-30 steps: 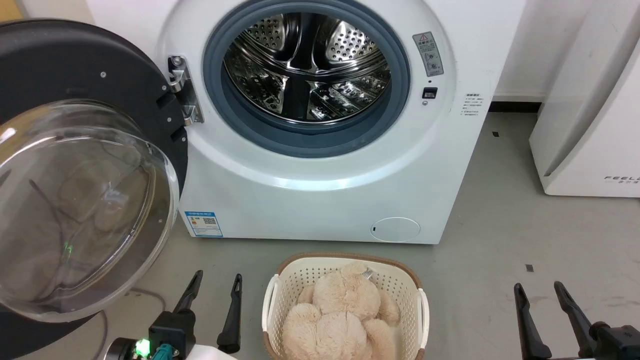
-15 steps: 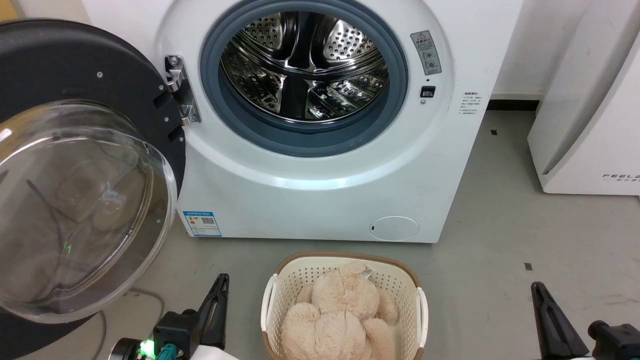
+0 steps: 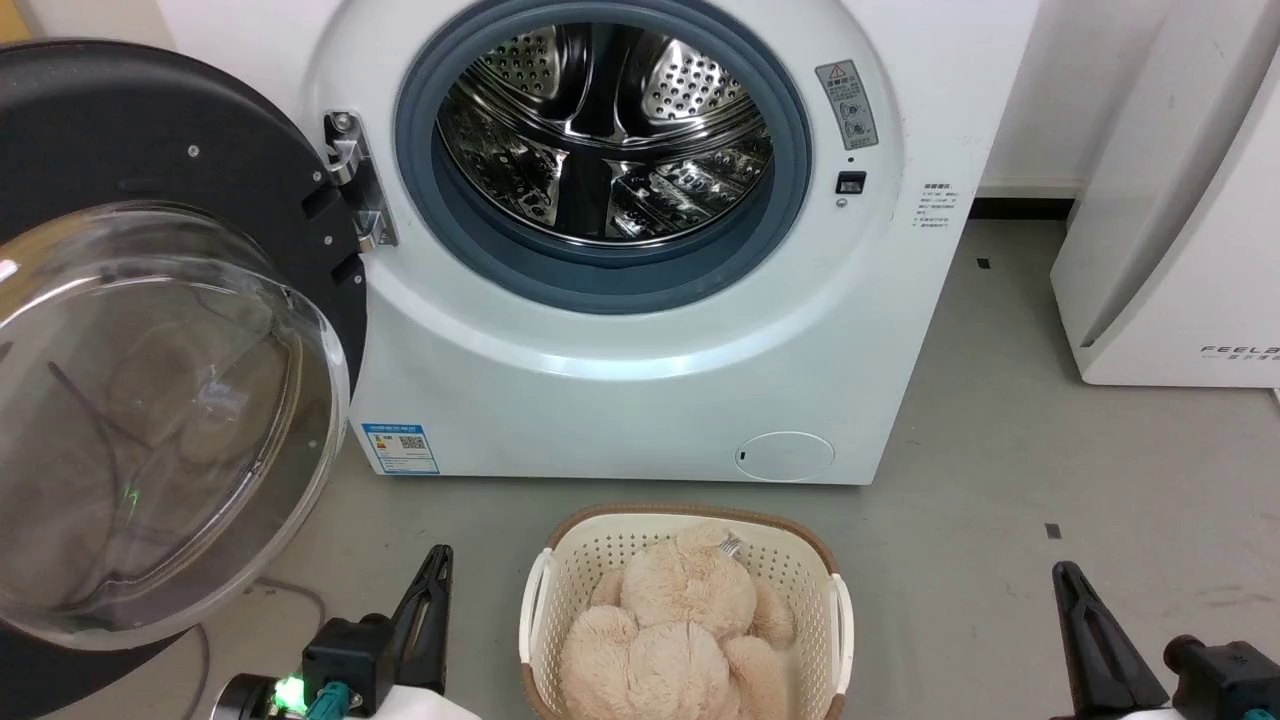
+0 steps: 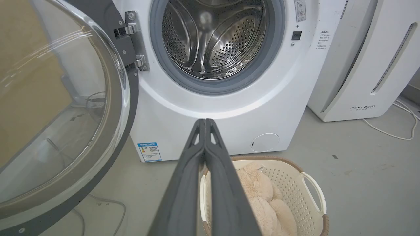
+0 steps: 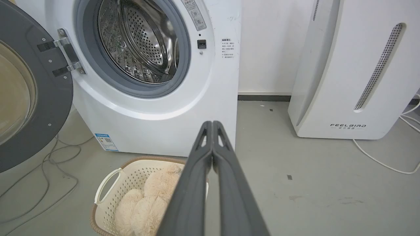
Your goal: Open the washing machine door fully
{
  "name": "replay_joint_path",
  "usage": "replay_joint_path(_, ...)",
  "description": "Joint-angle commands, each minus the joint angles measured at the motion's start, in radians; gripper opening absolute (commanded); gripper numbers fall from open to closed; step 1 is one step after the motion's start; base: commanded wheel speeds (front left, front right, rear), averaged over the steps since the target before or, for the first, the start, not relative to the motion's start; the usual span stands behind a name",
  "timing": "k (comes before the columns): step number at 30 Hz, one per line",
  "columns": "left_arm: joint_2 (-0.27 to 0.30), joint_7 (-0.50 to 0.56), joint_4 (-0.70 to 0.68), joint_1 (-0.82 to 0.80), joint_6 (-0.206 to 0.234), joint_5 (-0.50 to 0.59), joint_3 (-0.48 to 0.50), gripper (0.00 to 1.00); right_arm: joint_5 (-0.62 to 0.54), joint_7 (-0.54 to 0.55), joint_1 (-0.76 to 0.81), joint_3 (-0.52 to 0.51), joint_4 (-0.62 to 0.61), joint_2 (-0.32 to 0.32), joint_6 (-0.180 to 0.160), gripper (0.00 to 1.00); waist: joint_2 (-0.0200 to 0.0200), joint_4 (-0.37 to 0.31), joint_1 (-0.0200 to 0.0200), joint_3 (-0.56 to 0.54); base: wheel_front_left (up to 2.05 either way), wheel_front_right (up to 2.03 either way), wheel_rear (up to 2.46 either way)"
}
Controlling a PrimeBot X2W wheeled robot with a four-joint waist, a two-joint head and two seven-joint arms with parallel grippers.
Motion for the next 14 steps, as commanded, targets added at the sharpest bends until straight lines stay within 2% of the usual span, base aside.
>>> replay_joint_path(1, 0.0, 0.003, -0.006, -0.01, 0.007, 0.004, 0.005, 0.0, -0.007, 0.005, -0.021, 0.003, 0.004, 0.0, 0.0, 0.0, -0.0001, 0.0, 0.0, 0.0, 0.0, 0.0, 0.0)
replay_joint_path(14, 0.0, 0.019, -0.016, -0.016, 0.012, 0.009, 0.014, 0.0, -0.02, 0.014, -0.039, 0.012, 0.011, 0.001, 0.0, 0.0, -0.0001, -0.005, 0.0, 0.0, 0.0, 0.0, 0.0)
